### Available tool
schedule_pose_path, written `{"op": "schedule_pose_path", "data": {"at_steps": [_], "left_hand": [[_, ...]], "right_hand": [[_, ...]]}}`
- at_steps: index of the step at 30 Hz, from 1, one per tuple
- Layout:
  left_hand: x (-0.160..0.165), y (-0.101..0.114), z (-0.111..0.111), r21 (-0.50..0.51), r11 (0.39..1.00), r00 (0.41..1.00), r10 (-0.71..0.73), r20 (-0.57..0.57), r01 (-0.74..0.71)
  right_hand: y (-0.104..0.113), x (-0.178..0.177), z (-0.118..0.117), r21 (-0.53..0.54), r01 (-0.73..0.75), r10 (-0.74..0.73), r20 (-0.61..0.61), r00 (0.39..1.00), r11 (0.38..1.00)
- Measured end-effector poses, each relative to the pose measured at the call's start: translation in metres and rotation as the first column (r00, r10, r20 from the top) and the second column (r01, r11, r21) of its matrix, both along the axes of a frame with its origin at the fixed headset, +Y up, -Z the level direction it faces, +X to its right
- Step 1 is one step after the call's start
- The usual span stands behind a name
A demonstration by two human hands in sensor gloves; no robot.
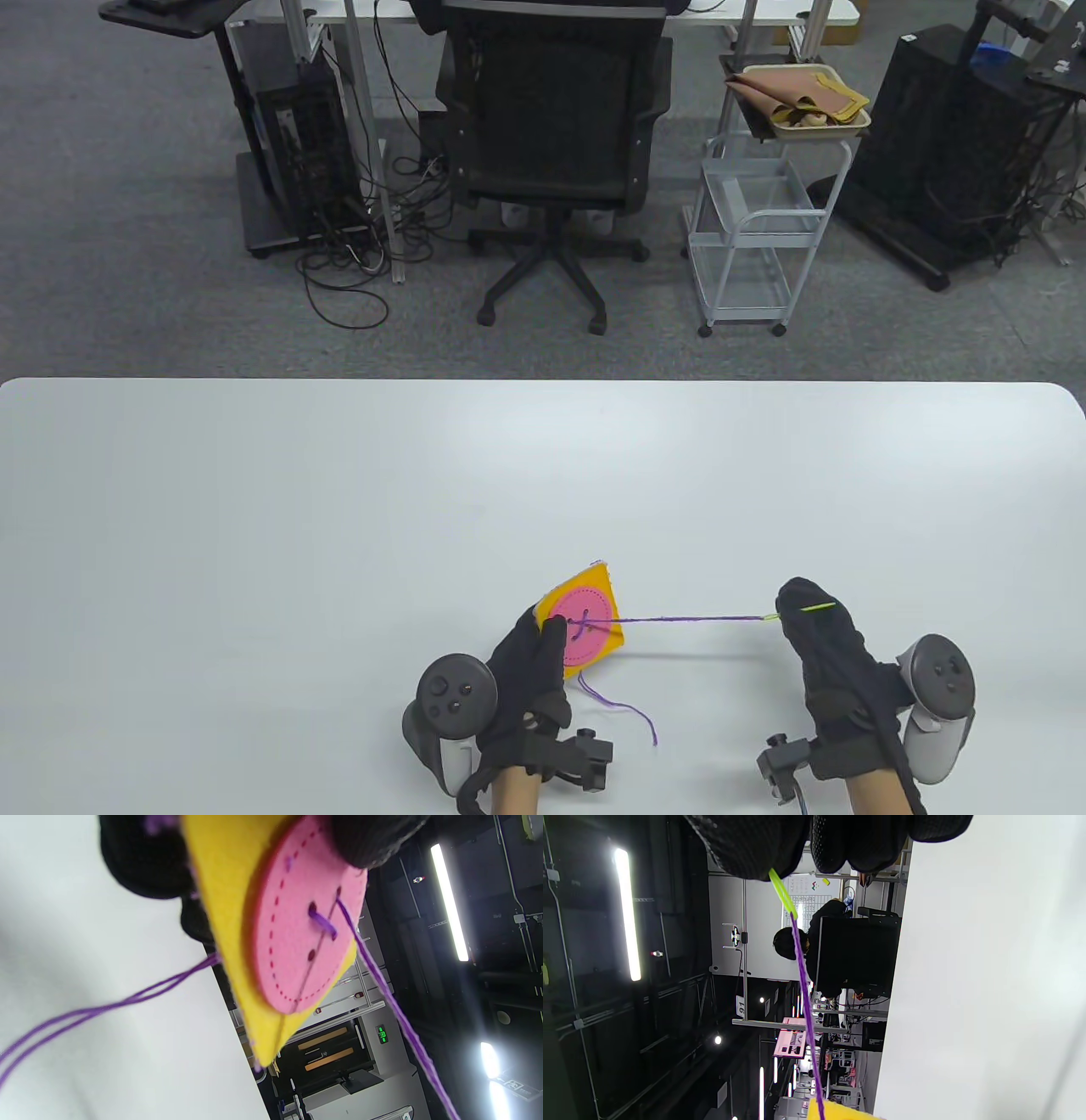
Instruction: Sew button in X pattern
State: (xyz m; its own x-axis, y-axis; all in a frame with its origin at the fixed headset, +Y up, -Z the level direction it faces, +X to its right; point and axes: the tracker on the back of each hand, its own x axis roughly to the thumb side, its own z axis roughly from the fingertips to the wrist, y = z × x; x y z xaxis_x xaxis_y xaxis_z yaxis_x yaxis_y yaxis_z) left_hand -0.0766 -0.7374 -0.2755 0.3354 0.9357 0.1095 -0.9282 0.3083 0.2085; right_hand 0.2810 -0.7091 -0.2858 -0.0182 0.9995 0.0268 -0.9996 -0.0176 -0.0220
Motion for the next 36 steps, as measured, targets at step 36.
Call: {"op": "schedule_pose_path", "data": {"at_steps": [36], "left_hand": [[0.006, 0.003, 0.002, 0.021, 0.997, 0.996, 0.071, 0.052, -0.072]], "right_hand": [[0.004, -0.010, 0.002, 0.019, -0.128, 0.128, 0.018, 0.992, 0.992]]}}
